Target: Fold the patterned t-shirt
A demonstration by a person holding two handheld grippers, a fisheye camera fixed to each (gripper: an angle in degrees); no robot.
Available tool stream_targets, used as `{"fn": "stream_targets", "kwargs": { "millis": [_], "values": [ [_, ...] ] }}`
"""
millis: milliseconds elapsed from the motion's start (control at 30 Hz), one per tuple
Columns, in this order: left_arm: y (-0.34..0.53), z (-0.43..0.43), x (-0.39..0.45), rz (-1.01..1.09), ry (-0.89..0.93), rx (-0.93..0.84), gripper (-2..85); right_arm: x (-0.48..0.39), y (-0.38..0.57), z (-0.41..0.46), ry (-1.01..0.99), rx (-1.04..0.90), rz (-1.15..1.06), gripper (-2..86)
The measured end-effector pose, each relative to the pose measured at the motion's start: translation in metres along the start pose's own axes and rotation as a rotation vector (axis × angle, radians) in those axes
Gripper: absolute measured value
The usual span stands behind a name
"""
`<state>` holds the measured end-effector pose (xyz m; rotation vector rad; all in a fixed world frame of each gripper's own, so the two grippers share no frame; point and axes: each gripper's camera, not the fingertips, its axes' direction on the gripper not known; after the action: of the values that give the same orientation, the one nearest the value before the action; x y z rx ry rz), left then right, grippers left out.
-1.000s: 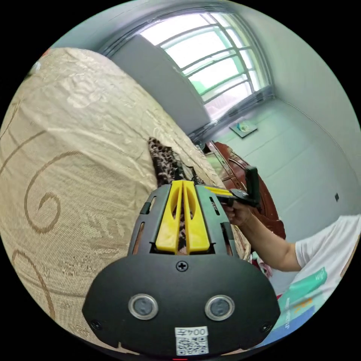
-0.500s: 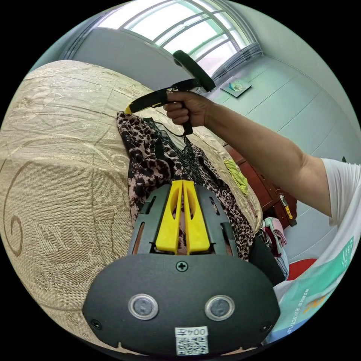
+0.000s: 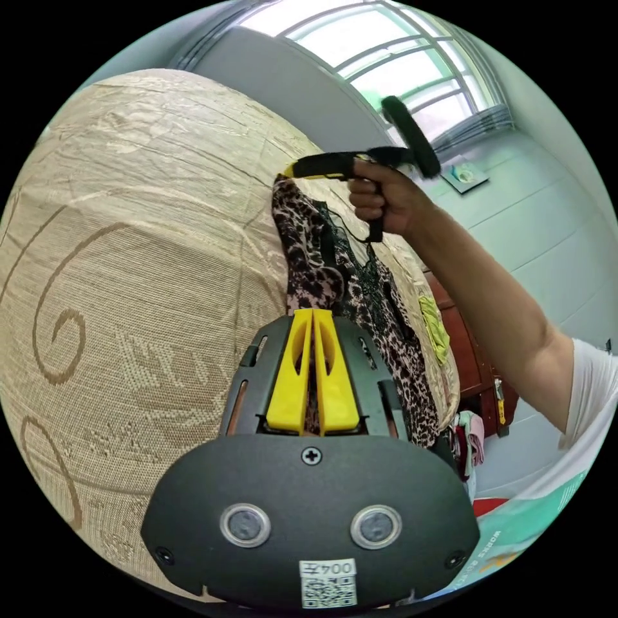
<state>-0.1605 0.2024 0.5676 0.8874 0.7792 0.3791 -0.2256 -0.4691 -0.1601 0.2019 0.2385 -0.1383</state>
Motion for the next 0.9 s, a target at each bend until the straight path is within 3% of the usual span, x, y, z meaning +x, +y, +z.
{"fn": "stream_targets", "kwargs": {
  "millis": [133, 300, 400, 600, 900],
  "values": [
    [0.0, -0.029, -0.01, -0.033, -0.039, 0.109, 0.1, -0.024, 0.096, -0.039, -0.101, 0.118, 0.043, 6.5],
    [0.002, -0.047, -0.023, -0.09, -0.034, 0.157, 0.1, -0.121, 0.206, -0.033, 0.091, 0.106, -0.228, 6.5],
    [0.003, -0.05, -0.026, -0.102, -0.025, 0.158, 0.1, -0.16, 0.216, -0.023, 0.209, 0.08, -0.435, 7.3],
    [0.002, -0.057, -0.034, -0.125, -0.021, 0.167, 0.1, -0.195, 0.209, -0.005, 0.241, -0.045, -0.749, 9.5],
    [0.001, -0.071, -0.037, -0.137, -0.035, 0.188, 0.2, -0.206, 0.208, 0.012, 0.187, -0.058, -0.809, 2.2]
  ]
}}
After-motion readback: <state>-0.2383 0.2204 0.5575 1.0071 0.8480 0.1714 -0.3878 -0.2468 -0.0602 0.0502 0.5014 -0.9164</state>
